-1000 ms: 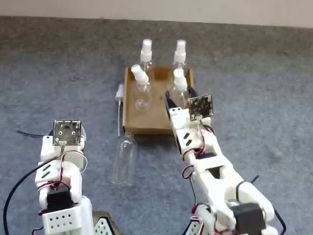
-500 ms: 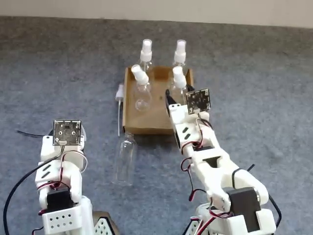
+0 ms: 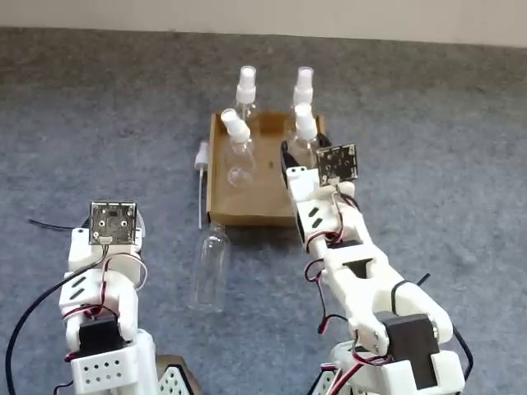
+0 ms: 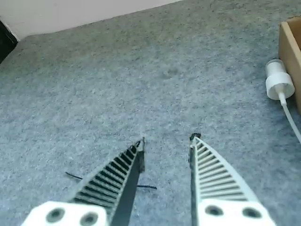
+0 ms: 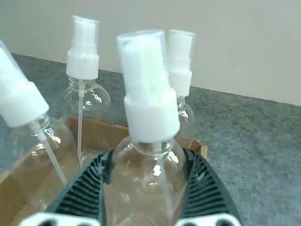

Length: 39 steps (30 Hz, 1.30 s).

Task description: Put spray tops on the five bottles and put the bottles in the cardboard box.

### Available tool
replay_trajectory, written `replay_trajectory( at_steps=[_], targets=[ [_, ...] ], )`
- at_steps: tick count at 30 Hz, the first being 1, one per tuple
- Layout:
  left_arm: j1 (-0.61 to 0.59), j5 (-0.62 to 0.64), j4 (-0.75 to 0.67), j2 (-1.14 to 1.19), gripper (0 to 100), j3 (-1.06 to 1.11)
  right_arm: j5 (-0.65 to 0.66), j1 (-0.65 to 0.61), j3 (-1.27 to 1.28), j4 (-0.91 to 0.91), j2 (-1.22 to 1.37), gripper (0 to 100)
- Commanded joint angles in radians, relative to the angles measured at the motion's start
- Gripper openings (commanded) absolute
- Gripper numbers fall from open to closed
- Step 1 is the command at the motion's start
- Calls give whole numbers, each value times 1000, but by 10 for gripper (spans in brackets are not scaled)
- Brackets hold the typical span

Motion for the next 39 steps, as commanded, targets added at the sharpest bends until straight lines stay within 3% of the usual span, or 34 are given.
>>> replay_trajectory(
  at_steps=[1,27,39],
  targets=[
    [-12,9,-17,-10,151,19,-3,13,-58,-35,-7,3],
    [19,9,-17,-8,151,19,-3,13,-90,-25,-5,3],
    [19,9,-17,-8,151,19,-3,12,-147,71,-5,3]
  ],
)
